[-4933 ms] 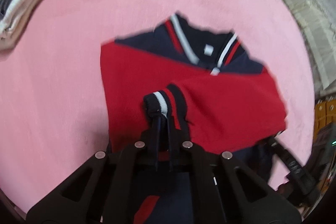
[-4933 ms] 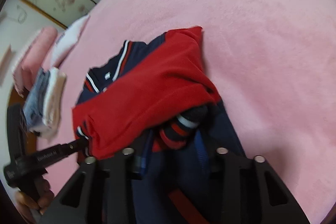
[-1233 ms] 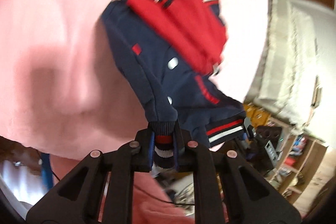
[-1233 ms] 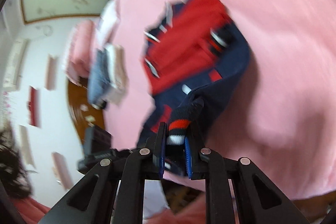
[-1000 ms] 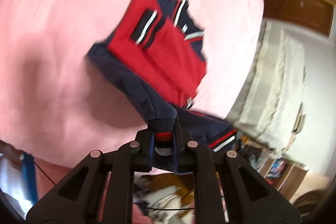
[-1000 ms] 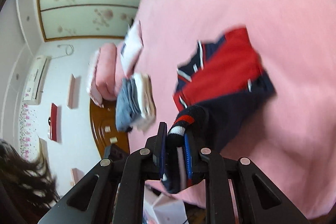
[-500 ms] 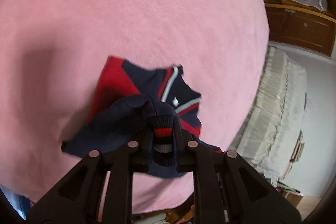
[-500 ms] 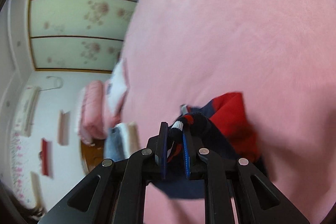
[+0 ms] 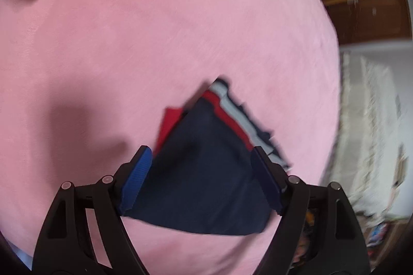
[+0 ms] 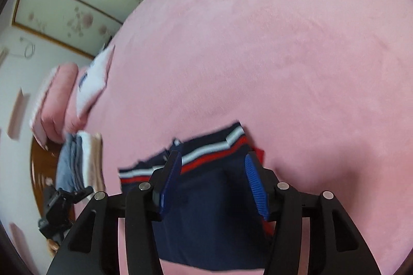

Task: Fold large clothes
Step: 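Lay the hem down over the collar and open both tools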

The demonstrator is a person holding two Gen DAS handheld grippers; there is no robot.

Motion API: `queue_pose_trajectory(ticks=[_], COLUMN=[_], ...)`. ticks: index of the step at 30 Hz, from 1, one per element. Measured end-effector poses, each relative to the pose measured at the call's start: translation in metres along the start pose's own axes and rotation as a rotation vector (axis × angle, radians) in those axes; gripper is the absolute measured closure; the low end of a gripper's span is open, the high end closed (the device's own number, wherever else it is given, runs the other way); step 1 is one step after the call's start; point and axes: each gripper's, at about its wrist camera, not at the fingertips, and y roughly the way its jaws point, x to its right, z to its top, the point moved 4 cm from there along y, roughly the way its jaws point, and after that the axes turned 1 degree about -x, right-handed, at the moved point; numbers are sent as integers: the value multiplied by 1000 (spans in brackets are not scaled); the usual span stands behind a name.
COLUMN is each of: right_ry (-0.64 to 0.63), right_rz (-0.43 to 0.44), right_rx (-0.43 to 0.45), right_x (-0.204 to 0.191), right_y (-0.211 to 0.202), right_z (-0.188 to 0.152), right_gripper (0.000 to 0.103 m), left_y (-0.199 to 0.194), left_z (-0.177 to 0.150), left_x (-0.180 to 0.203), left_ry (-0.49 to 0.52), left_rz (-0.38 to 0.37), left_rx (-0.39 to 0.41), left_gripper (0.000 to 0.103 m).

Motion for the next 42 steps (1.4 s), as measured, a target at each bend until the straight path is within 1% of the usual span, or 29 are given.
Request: queue_pose_trajectory(ticks=[1, 3, 5, 6, 8, 9, 11, 12, 13, 14, 16, 17, 19, 24, 25, 28, 29, 30, 31, 32, 33, 34, 35, 36, 37, 38, 39, 40, 42], right_ry=[3, 21, 49, 56, 56, 56, 51, 42, 20, -8, -59, -65, -79, -164, -176, -169, -167, -174, -181, -192, -212, -236, -254, -274, -295, -310, -330, -350, -365], right_rz=[-3, -26, -60, -66, -58, -45, -13, 5, -6, -28, -44, -32, -20, -69, -78, -132, -167, -192, -211, -226, -242, -264, -280, -289, -265, -227, -160, -87, 14], right_rx=[-20, -60, -101, -116, -128, -135, -155, -165, -164, -155, -135, -131, -128, -160, -160, -163, -167, -164, -154, -139, -114, -81, -55, -25, -5, 10, 28, 29, -7], right_x=[3, 12, 22, 25, 28, 28, 25, 22, 18, 14, 8, 5, 2, -4, -2, 8, 11, 10, 8, 8, 3, -3, -6, -13, -20, -24, -35, -45, -62], right_y=[-1, -1, 1, 1, -1, -2, -1, 0, -2, -4, -10, -11, -17, -32, -41, -39, -38, -34, -34, -37, -43, -52, -58, -67, -75, -82, -90, -95, -90], right_z=[-7, -22, -36, -43, -53, -57, -62, -64, -63, -63, -59, -65, -65, -71, -79, -86, -89, -90, -87, -85, -85, -84, -81, -79, -79, -80, -82, -84, -92], right_gripper=[51, 51, 51, 51, 51, 51, 51, 53, 62, 70, 79, 81, 84, 86, 86, 87, 87, 87, 87, 87, 87, 87, 84, 81, 66, 56, 56, 56, 56], left_y=[0, 13, 29, 36, 48, 51, 57, 56, 69, 66, 59, 54, 44, 43, 48, 62, 66, 67, 60, 58, 52, 45, 37, 24, 17, 12, 10, 6, 14], left_z=[-9, -25, -38, -43, -52, -54, -54, -54, -56, -57, -60, -62, -66, -83, -86, -85, -84, -83, -79, -79, -78, -78, -79, -80, -84, -89, -96, -99, -113], left_x=[-6, -14, -21, -25, -27, -26, -25, -23, -28, -27, -25, -25, -27, -49, -51, -58, -58, -57, -59, -53, -46, -38, -31, -21, -13, -5, 6, 11, 28], left_ry=[22, 50, 52, 51, 68, 84, 112, 125, 139, 149, 172, 174, 164, 81, 72, 66, 58, 42, 39, 45, 71, 104, 141, 183, 206, 230, 265, 288, 343], left_rz=[26, 66, 86, 88, 94, 109, 138, 142, 141, 140, 136, 132, 124, 91, 88, 81, 91, 114, 125, 155, 207, 268, 318, 360, 354, 315, 247, 209, 136], left_rx=[-6, -22, -41, -53, -83, -89, -88, -93, -93, -91, -85, -81, -79, -60, -55, -37, -38, -43, -48, -48, -38, -10, 30, 94, 126, 136, 123, 113, 79], left_gripper=[28, 31, 48, 52, 67, 71, 92, 94, 96, 97, 97, 98, 99, 99, 99, 98, 96, 96, 96, 95, 93, 83, 66, 55, 42, 42, 42, 42, 43])
